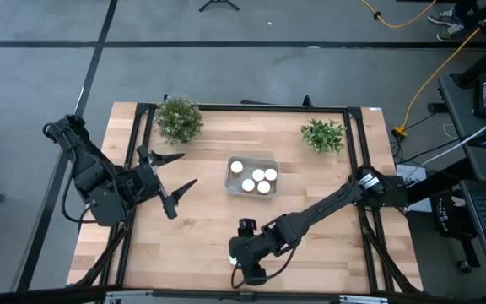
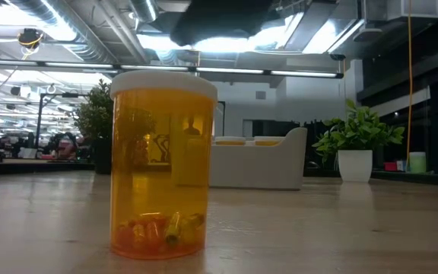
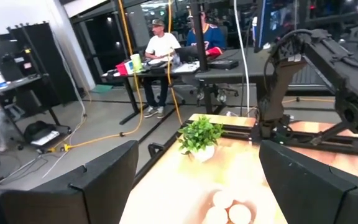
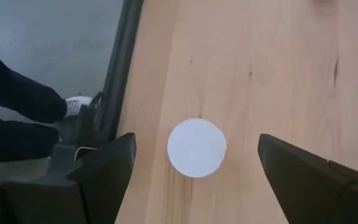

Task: Pick and place pill bottles into a basket
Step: Put the orange pill bottle into the gray bin

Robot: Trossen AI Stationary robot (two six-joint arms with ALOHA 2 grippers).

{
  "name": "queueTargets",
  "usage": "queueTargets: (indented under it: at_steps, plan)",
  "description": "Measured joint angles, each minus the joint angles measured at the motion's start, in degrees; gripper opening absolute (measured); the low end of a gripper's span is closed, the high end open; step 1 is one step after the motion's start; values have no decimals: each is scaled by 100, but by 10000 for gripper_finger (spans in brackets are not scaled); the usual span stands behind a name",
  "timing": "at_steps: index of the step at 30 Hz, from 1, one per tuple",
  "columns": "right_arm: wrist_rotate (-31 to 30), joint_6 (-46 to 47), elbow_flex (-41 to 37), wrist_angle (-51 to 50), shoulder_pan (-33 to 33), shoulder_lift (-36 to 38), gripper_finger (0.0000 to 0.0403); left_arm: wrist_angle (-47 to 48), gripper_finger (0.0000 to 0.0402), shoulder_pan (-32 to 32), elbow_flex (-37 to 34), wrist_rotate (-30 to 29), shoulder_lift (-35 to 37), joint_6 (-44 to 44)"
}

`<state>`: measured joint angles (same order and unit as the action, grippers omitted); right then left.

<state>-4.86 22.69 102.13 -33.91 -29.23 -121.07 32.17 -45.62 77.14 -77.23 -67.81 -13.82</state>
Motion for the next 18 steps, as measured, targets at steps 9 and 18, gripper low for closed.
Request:
queueTargets:
  at_steps: [9,18]
  plan:
    - [155,102,4,134,2,-270,340,136,331,-1,0,65,4,-42]
    - [160,-184,4,165,36,-309,340,134,331,-1,0,76,9,-44]
